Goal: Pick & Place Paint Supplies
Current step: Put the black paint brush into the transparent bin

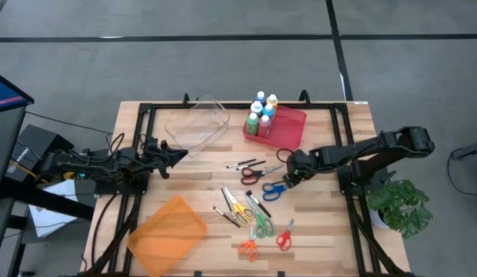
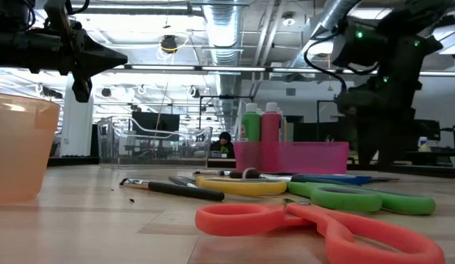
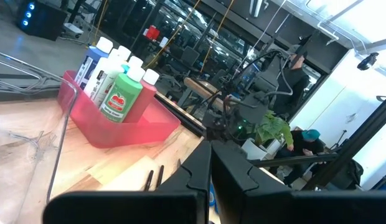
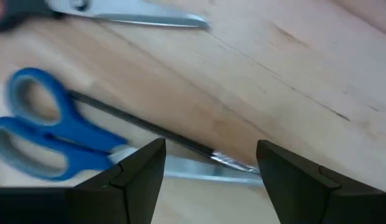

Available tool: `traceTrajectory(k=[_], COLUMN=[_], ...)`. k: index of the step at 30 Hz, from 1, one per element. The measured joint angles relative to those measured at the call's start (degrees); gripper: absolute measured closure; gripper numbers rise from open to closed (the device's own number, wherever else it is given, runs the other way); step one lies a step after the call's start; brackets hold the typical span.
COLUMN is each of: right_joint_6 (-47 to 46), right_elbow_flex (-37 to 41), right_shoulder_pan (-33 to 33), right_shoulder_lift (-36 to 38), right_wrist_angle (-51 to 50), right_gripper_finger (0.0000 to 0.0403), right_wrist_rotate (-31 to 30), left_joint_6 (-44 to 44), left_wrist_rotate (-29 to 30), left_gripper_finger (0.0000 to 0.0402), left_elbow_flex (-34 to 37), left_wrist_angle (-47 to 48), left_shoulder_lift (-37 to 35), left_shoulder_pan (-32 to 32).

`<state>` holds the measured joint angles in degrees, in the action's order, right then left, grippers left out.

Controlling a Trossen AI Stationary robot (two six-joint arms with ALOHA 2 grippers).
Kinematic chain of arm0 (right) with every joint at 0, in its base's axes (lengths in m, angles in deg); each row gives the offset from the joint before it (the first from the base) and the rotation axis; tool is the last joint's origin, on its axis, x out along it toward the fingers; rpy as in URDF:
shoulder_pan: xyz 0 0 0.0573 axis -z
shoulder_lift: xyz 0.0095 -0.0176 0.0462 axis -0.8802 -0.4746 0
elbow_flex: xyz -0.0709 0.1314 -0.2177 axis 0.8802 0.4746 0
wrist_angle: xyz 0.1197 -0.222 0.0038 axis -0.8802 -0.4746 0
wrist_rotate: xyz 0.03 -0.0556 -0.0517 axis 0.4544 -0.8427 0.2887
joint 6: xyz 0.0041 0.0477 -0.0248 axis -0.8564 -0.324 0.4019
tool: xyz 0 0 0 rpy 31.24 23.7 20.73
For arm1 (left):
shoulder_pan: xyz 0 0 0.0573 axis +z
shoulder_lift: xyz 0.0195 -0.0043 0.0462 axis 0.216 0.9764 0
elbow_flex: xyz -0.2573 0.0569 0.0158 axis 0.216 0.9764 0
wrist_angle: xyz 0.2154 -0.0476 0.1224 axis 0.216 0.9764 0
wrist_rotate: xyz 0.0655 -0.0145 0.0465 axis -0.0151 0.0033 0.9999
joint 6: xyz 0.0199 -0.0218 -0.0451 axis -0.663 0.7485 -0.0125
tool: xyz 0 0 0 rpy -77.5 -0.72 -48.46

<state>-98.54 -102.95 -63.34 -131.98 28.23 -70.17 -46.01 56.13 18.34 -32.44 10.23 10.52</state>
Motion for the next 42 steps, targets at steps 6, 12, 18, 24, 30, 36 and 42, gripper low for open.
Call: traceTrajectory(k=[6, 12, 18, 24, 30, 36, 42], right_joint_6=[1.0, 6.1, 18.9, 24.8, 28.3, 27.7, 26.8], right_elbow_flex=[-1.4, -1.4, -1.4, -1.4, -1.2, -1.4, -1.2], right_shoulder_pan=[-3.5, -2.4, -1.9, -1.9, -3.7, -4.3, -4.3], right_shoulder_lift=[0.0, 0.0, -1.6, -3.8, -8.2, -10.5, -9.8], right_wrist_angle=[-0.9, -0.9, 1.5, 2.9, 6.5, 6.0, 5.4], right_gripper_finger=[0.0154, 0.0154, 0.0154, 0.0154, 0.0154, 0.0182, 0.0295], right_wrist_rotate=[0.2, -5.2, -5.4, -5.4, -3.8, -3.6, -3.0], left_joint_6=[0.0, -0.1, -0.1, -0.1, 0.0, 0.0, 0.0], left_wrist_rotate=[0.0, 0.0, 0.0, 0.0, 0.0, 0.0, 0.0], left_gripper_finger=[0.0396, 0.0396, 0.0396, 0.0396, 0.0396, 0.0396, 0.0396], left_elbow_flex=[0.0, 0.0, 0.0, 0.0, 0.0, 0.0, 0.0], left_wrist_angle=[0.0, 0.0, 0.0, 0.0, 0.0, 0.0, 0.0], left_shoulder_lift=[0.0, 0.0, 0.0, 0.0, 0.0, 0.0, 0.0], left_shoulder_pan=[0.0, 0.0, 0.0, 0.0, 0.0, 0.0, 0.0])
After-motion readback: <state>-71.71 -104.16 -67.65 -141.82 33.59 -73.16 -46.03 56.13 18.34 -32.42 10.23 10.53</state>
